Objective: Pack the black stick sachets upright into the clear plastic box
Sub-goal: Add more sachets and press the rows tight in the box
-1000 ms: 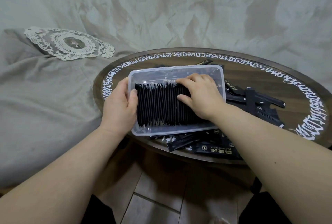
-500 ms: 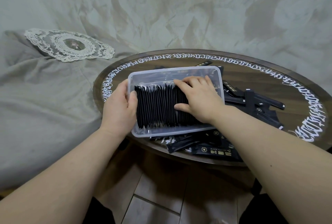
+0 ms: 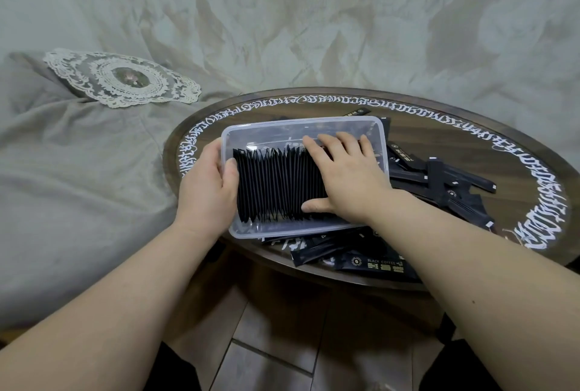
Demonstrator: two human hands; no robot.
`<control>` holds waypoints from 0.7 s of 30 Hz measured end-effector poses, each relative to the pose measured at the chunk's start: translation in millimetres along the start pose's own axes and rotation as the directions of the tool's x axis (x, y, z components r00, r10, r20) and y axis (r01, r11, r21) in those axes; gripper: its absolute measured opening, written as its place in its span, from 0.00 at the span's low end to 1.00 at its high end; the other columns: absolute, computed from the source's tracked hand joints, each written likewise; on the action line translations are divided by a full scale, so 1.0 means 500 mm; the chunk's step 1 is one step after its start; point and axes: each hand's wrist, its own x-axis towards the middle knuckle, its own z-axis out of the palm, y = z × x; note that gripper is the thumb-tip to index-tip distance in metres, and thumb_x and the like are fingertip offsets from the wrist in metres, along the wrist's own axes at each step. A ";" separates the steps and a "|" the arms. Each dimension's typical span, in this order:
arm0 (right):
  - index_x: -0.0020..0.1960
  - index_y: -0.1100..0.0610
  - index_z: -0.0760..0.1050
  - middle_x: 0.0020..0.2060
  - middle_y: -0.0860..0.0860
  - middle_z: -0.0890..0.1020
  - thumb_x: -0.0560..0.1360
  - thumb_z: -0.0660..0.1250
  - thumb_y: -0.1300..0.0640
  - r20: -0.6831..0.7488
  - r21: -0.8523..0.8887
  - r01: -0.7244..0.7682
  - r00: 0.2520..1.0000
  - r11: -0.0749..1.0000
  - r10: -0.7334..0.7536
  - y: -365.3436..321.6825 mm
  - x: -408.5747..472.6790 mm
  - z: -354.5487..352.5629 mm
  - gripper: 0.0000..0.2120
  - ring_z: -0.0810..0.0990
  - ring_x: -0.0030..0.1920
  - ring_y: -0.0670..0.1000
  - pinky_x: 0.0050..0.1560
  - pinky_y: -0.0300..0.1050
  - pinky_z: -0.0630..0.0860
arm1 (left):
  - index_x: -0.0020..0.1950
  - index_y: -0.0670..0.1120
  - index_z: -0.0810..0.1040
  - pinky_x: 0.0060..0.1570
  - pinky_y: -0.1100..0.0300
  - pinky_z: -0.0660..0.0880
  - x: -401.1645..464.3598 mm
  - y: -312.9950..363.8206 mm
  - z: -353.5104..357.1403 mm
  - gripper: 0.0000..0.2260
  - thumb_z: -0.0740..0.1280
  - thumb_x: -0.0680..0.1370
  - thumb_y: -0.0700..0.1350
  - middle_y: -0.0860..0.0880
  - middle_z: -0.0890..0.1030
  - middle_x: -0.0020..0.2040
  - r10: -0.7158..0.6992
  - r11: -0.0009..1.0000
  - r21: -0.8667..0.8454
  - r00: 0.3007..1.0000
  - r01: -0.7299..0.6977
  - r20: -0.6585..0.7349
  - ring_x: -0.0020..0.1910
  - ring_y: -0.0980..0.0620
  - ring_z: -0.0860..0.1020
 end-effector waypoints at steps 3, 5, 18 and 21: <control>0.78 0.51 0.43 0.75 0.54 0.56 0.66 0.63 0.27 0.009 -0.001 -0.007 1.000 1.000 0.007 0.000 0.001 0.001 0.52 0.53 0.74 0.60 0.73 0.60 0.48 | 0.62 0.45 0.74 0.39 0.63 0.60 0.002 0.000 0.000 0.11 0.59 0.81 0.41 0.56 0.73 0.38 -0.001 1.000 -0.004 1.000 0.001 0.003 0.40 0.52 0.70; 0.78 0.51 0.43 0.75 0.54 0.55 0.66 0.64 0.28 0.014 0.010 -0.016 1.000 1.000 0.016 -0.004 0.000 -0.004 0.52 0.51 0.75 0.60 0.73 0.61 0.48 | 0.61 0.45 0.74 0.38 0.62 0.60 0.001 -0.003 0.001 0.10 0.59 0.80 0.41 0.57 0.73 0.37 -0.017 1.000 -0.006 1.000 0.017 -0.008 0.39 0.52 0.70; 0.78 0.49 0.39 0.76 0.45 0.36 0.80 0.49 0.38 0.314 0.173 0.039 0.945 0.984 -0.093 -0.001 -0.015 -0.009 0.33 0.36 0.76 0.52 0.75 0.57 0.44 | 0.58 0.46 0.75 0.41 0.59 0.62 0.014 -0.008 0.004 0.09 0.58 0.80 0.42 0.58 0.72 0.35 -0.063 0.998 0.007 0.998 0.063 -0.018 0.41 0.48 0.72; 0.78 0.47 0.38 0.76 0.44 0.36 0.80 0.49 0.38 0.303 0.190 0.049 0.947 0.981 -0.106 -0.006 -0.021 -0.021 0.33 0.36 0.76 0.52 0.75 0.57 0.43 | 0.58 0.46 0.75 0.40 0.59 0.61 0.012 -0.008 0.004 0.09 0.58 0.80 0.42 0.55 0.73 0.36 -0.071 0.997 0.004 0.997 0.071 -0.037 0.41 0.49 0.71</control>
